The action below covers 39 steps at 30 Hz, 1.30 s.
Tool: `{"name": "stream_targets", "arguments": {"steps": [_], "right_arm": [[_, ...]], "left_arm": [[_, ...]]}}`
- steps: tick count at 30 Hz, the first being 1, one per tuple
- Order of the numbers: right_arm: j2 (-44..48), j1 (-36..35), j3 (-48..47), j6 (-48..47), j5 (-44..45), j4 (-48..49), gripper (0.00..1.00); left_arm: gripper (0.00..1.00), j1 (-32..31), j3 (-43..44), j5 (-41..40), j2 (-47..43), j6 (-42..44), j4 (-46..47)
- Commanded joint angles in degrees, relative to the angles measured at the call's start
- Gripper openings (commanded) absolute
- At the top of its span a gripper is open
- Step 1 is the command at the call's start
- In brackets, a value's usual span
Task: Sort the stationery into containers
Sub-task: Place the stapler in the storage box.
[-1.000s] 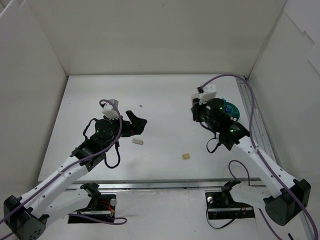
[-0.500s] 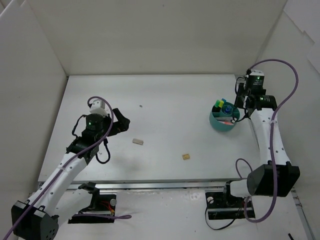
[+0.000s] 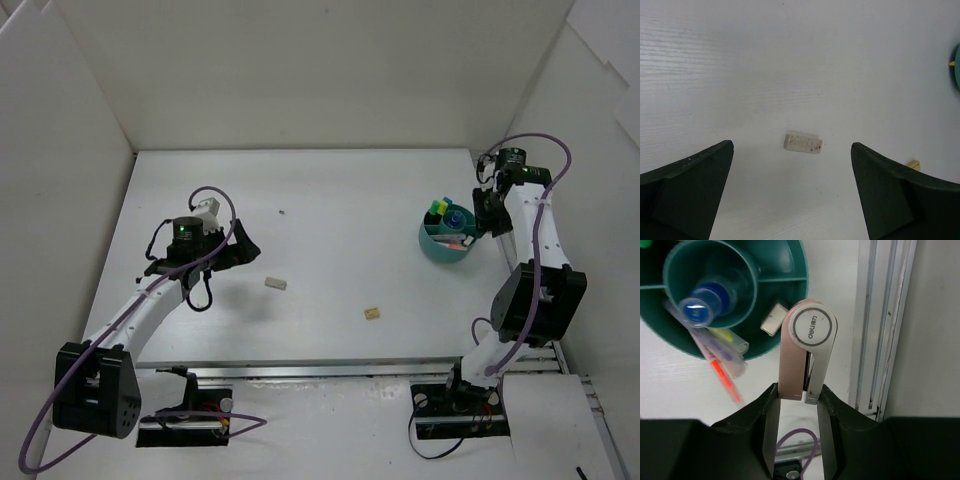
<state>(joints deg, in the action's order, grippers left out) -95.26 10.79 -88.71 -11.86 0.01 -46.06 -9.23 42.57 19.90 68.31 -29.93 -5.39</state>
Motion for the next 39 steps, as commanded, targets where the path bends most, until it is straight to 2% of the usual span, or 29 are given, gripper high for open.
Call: {"name": "stream_targets", "arguments": {"steps": [1, 10, 17, 31, 33, 39], "right_arm": [[-1.2, 2.3, -3.4, -5.2, -2.2, -4.6, 0.02], [-6.3, 2.2, -4.0, -8.2, -7.1, -9.6, 0.06], [-8.9, 2.0, -5.4, -5.4, -10.6, -9.7, 0.19], [-12.7, 0.1, -7.2, -2.1, -6.4, -12.1, 0.39], [-13.2, 0.1, -8.1, -1.5, -6.6, -12.1, 0.47], [-13.5, -1.5, -9.3, -0.9, -8.4, -11.9, 0.52]], "left_arm": [[0.99, 0.9, 3.4, 5.4, 0.7, 4.0, 3.9], [1.0, 0.9, 3.2, 6.3, 1.2, 5.8, 3.7], [0.99, 1.4, 2.1, 5.9, 0.4, 4.8, 3.7], [0.99, 1.4, 1.1, 6.9, 0.2, 3.7, 4.9], [1.0, 1.4, 0.9, 7.3, 0.1, 3.7, 4.9], [0.99, 1.4, 0.2, 7.8, -0.5, 3.3, 6.6]]}}
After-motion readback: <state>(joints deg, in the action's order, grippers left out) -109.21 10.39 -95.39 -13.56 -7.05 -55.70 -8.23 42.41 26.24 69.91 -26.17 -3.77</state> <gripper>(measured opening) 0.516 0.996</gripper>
